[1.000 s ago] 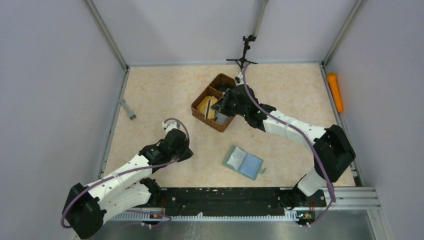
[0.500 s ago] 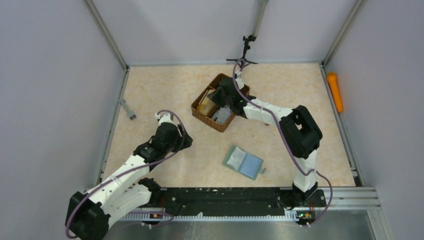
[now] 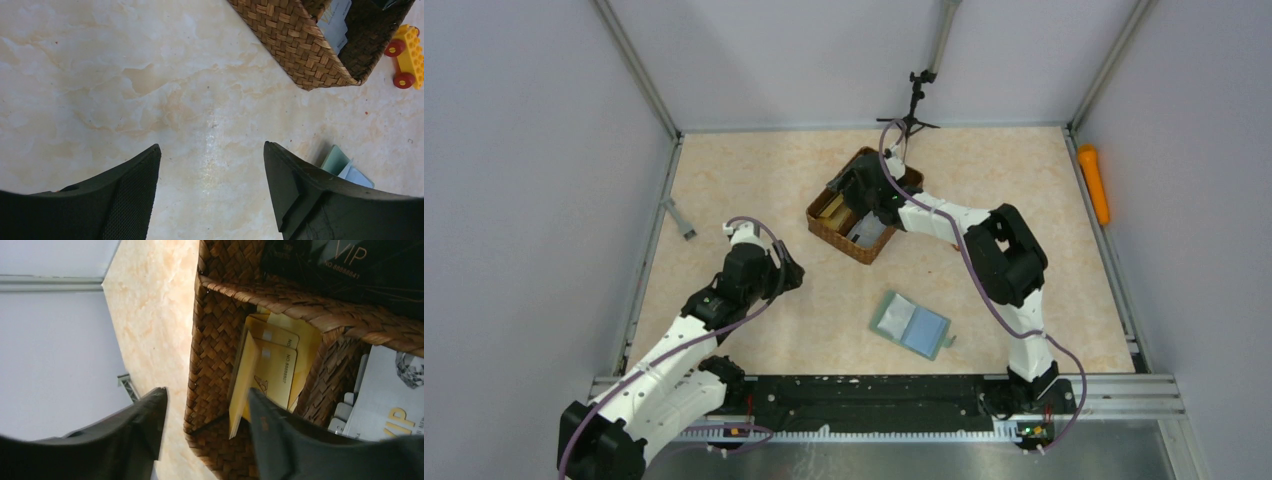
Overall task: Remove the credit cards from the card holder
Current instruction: Place the credit card in the storage box, then close the card holder at the center of the board.
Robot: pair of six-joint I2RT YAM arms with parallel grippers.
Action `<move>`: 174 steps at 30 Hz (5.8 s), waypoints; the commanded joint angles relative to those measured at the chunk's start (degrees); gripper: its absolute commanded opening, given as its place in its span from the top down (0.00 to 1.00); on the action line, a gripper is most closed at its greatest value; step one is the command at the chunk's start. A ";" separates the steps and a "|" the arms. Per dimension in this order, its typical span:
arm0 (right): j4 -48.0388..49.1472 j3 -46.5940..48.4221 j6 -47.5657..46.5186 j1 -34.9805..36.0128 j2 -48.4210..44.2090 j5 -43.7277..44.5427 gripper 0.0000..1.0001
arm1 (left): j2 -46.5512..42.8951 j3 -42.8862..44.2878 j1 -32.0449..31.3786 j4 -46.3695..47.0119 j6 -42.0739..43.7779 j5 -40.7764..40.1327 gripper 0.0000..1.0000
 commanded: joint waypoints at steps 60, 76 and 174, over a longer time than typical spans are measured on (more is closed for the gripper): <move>-14.60 -77.27 -12.13 -1.02 -80.65 -19.13 0.75 | 54.96 17.52 -30.52 33.82 -7.39 31.25 0.91; -16.06 -71.42 -15.16 -1.01 -79.07 -17.39 0.82 | 57.43 24.31 -33.03 22.05 -4.29 24.71 0.96; -20.75 -55.84 -31.80 3.03 -64.74 -7.82 1.00 | 38.07 20.36 -26.89 15.17 -3.51 20.56 0.87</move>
